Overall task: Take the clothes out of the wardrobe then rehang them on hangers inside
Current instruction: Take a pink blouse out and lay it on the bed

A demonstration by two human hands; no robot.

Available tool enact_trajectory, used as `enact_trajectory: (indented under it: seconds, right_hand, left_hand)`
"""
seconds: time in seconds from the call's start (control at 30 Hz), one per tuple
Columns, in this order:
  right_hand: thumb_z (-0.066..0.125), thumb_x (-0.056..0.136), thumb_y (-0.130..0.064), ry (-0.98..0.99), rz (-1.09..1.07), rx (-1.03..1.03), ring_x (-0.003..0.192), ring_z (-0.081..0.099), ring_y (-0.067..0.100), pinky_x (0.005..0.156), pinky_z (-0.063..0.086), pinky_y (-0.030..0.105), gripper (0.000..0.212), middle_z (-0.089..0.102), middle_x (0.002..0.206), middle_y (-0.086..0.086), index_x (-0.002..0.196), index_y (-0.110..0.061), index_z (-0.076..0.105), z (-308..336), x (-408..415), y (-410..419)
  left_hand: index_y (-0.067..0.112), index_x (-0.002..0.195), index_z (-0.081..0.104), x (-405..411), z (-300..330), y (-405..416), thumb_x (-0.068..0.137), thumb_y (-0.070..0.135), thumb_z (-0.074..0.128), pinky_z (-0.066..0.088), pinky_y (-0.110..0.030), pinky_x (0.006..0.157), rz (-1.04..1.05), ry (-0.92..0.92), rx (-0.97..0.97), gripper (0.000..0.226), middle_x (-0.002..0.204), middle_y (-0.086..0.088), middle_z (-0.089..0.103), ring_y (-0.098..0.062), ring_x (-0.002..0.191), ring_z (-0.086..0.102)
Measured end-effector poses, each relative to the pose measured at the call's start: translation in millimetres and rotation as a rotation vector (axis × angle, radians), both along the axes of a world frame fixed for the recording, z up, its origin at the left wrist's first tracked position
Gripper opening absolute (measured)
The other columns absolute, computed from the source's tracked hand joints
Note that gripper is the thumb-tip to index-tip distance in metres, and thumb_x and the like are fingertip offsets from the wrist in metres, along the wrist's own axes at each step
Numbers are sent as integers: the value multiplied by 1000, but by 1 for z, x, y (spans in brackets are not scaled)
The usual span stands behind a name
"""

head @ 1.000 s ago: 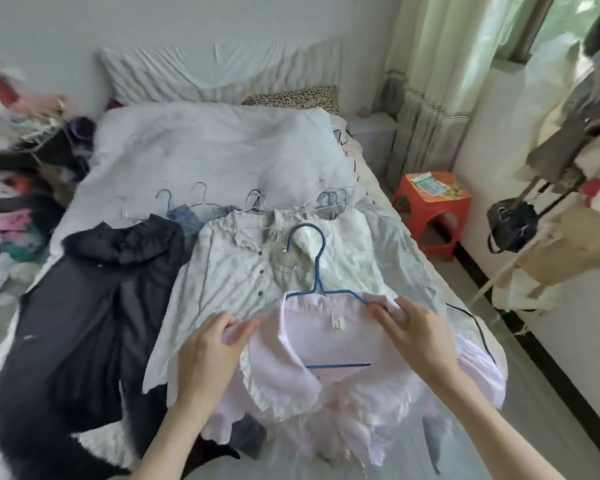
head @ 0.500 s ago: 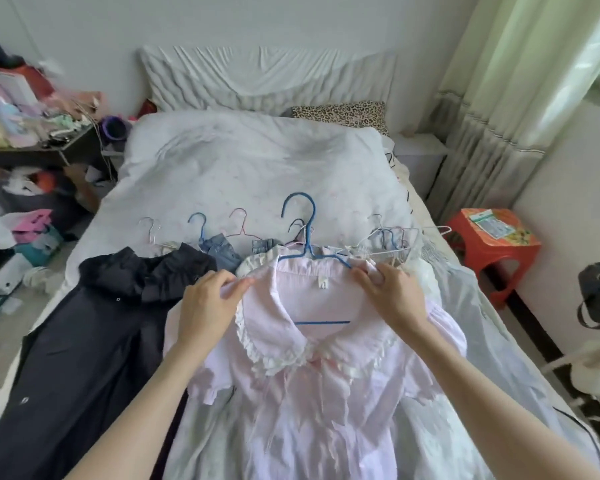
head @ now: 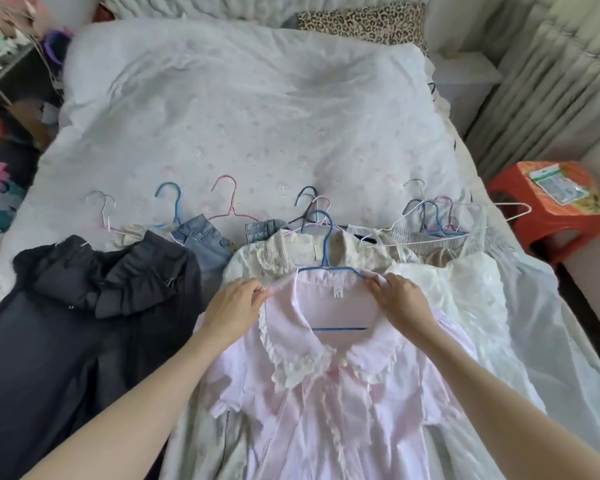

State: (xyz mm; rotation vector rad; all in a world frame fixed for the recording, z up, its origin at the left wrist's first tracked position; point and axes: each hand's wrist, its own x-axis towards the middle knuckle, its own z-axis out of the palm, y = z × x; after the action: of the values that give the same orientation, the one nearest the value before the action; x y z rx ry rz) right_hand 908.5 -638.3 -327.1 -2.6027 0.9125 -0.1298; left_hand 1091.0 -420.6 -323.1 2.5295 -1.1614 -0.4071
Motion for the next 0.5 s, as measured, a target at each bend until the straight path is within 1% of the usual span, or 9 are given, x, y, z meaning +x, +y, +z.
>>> enact_trajectory:
  seconds: [0.07, 0.13, 0.17, 0.23, 0.3, 0.33, 0.37, 0.43, 0.5]
  right_hand:
    - [29, 89, -37, -76, -20, -9, 61, 59, 30, 53, 46, 37, 45, 51, 61, 6, 82, -13, 67, -9, 23, -20]
    - [34, 95, -43, -12, -117, 125, 76, 57, 27, 69, 47, 38, 39, 48, 67, -2, 86, -14, 59, -22, 42, -39]
    - [36, 96, -44, -3, -134, 143, 81, 57, 28, 71, 45, 38, 39, 52, 71, 0, 89, -12, 59, -31, 51, -46]
    - [41, 95, -41, -22, -176, 110, 86, 59, 31, 66, 38, 34, 39, 61, 84, 9, 93, -9, 63, -46, 71, -60]
    - [40, 92, -44, -68, -223, 91, 87, 59, 34, 62, 32, 32, 43, 63, 87, 11, 91, -9, 65, -64, 89, -77]
    - [36, 90, -48, -56, -226, 91, 87, 59, 34, 62, 32, 32, 49, 62, 87, 12, 90, -8, 64, -72, 96, -83]
    - [34, 88, -51, -47, -236, 107, 88, 58, 34, 64, 35, 34, 52, 61, 88, 12, 88, -8, 64, -78, 100, -88]
    - [45, 88, -52, -80, -278, 183, 94, 56, 33, 75, 43, 39, 45, 62, 95, 12, 86, -10, 63, -88, 104, -94]
    - [55, 88, -47, -134, -252, 199, 106, 54, 32, 87, 42, 40, 38, 62, 110, 11, 101, -12, 64, -98, 96, -90]
  left_hand:
    - [15, 78, 41, 20, -10, -22, 98, 37, 39, 29, -30, 58, -1, -33, 58, 30, 79, 1, 48, -19, 74, 47]
    - [16, 79, 41, 39, -17, -39, 98, 38, 38, 30, -30, 57, 19, -63, 102, 29, 82, 1, 49, -18, 74, 46]
    - [16, 79, 41, 47, -21, -48, 98, 39, 38, 30, -31, 57, 30, -82, 106, 30, 82, 1, 49, -18, 73, 45]
    - [15, 80, 43, 64, -26, -63, 97, 39, 39, 32, -32, 57, 51, -132, 96, 30, 82, 0, 49, -22, 73, 48]
    - [13, 81, 46, 80, -33, -79, 97, 38, 42, 38, -34, 60, 60, -190, 49, 29, 82, -4, 52, -26, 75, 53]
    - [12, 81, 48, 86, -39, -86, 96, 37, 43, 40, -35, 63, 63, -209, 32, 29, 82, -6, 54, -27, 76, 54]
    - [11, 82, 50, 91, -45, -92, 96, 36, 44, 42, -37, 65, 69, -215, 36, 29, 83, -7, 56, -28, 77, 55]
    - [10, 87, 56, 96, -62, -101, 96, 32, 45, 43, -39, 73, 94, -221, 92, 26, 89, -8, 59, -29, 84, 55]
    - [11, 94, 60, 94, -77, -105, 95, 23, 45, 39, -42, 80, 141, -234, 104, 19, 96, -9, 61, -30, 92, 54]
